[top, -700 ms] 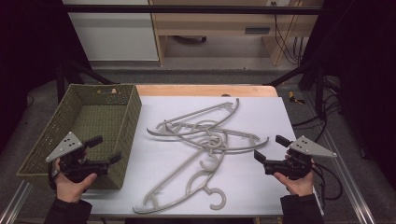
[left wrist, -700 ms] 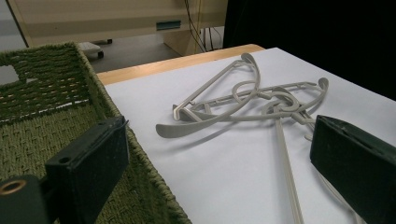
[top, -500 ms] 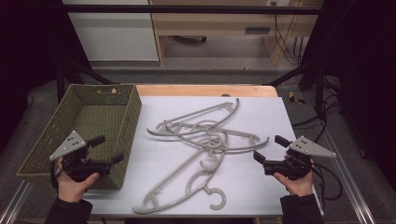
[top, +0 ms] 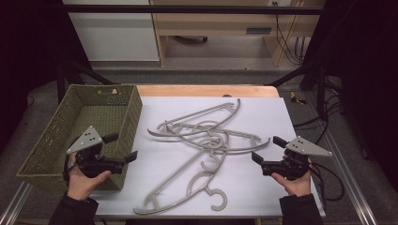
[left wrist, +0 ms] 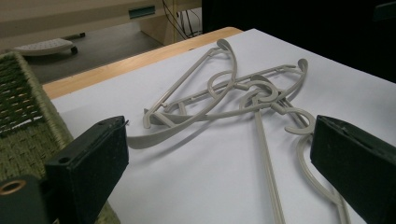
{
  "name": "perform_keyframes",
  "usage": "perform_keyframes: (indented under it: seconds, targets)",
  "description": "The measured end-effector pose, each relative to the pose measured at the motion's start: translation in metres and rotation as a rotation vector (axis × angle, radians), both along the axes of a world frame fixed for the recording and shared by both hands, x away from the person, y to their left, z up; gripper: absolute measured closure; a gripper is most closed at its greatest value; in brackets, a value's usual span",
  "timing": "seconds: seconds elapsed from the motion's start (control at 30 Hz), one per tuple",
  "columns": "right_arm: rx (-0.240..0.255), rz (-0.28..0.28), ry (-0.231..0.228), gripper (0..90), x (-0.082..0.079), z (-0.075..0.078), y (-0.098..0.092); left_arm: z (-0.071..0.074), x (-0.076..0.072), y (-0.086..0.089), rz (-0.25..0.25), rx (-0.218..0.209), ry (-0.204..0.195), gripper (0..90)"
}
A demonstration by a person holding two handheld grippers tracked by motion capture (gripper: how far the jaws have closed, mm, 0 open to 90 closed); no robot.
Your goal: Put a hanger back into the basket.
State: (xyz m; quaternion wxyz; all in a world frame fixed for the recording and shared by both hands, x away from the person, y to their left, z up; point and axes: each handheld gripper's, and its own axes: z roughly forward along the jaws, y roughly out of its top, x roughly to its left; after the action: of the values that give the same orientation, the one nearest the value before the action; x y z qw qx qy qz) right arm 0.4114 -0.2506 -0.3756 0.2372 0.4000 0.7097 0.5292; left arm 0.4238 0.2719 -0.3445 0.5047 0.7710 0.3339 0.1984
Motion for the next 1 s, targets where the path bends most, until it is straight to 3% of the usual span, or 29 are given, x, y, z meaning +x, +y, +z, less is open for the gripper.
perform_keyframes:
  seconds: [0.27, 0.63, 1.0]
  targets:
    - [0.007, -0.004, -0.009, 3.5, -0.002, 0.002, -0.002, 0.005, 0.017, -0.023, -0.048, 0.041, 0.022, 4.2]
    - [-0.007, 0.001, -0.004, 3.3, -0.001, 0.001, 0.002, 0.011, 0.042, -0.060, -0.096, 0.142, 0.054, 4.2]
    - [-0.008, 0.006, 0.001, 3.3, -0.001, 0.002, 0.003, 0.005, 0.067, -0.102, -0.136, 0.263, 0.094, 4.8]
